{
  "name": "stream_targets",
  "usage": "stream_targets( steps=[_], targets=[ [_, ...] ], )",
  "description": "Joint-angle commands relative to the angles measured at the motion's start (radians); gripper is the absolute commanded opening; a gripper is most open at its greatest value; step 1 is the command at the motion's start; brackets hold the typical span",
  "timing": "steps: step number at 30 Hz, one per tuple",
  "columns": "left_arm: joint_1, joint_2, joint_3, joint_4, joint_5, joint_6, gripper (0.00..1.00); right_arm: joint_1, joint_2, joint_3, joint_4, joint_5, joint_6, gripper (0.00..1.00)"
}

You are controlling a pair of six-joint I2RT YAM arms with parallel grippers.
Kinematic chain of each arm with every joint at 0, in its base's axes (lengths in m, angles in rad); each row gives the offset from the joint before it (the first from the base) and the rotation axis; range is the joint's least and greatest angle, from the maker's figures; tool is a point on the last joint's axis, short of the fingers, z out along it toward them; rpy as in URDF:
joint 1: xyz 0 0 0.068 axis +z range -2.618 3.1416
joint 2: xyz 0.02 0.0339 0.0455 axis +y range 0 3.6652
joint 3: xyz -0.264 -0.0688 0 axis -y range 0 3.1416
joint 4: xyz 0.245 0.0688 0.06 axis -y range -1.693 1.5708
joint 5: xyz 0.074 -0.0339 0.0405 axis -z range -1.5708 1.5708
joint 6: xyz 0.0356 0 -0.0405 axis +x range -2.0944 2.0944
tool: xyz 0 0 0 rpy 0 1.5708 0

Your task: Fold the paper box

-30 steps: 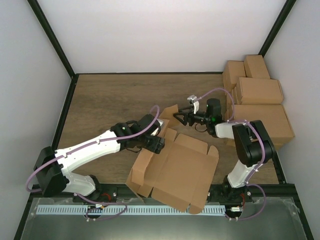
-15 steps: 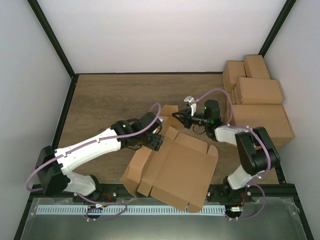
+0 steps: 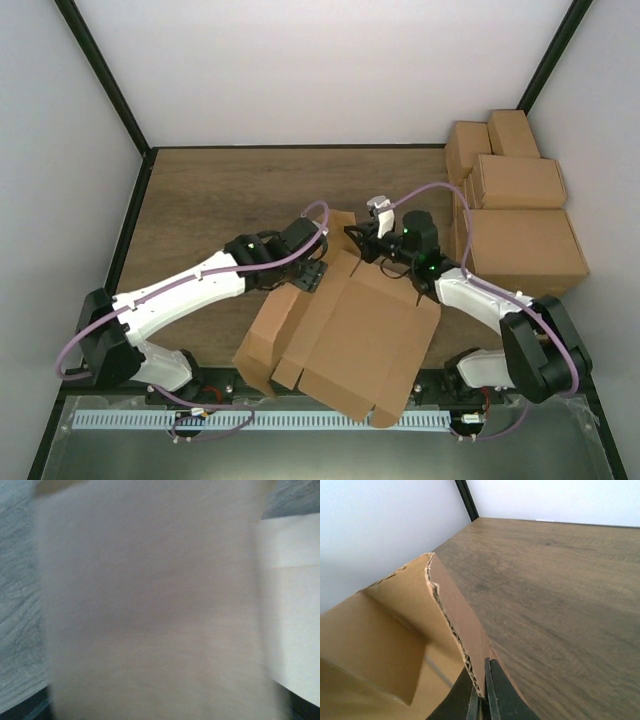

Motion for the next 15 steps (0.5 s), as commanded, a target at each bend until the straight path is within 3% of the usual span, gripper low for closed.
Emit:
stream_targets(
  steps=[1, 5, 12, 13, 15],
  targets=[
    [0.002, 0.027, 0.042, -0.011, -0.033, 0.046, 0.75, 0.082, -0.055, 0.031, -0.090, 0.148, 0.108, 0.01],
    [0.000, 0.041, 0.061, -0.031, -0.061, 0.055, 0.74, 0.121, -0.106, -0.025, -0.066, 0.176, 0.223, 0.01],
    [-0.020, 0.063, 0.065, -0.020, -0.012, 0.042, 0.75, 0.219, -0.148, -0.133, -0.020, 0.312, 0.238, 0.01],
    [-0.021, 0.063, 0.060, -0.014, -0.004, 0.036, 0.75, 0.219, -0.146, -0.142, -0.019, 0.311, 0.231, 0.02],
    [-0.024, 0.060, 0.050, -0.002, 0.003, 0.028, 0.75, 0.219, -0.151, -0.159, -0.011, 0.322, 0.210, 0.14]
  ],
)
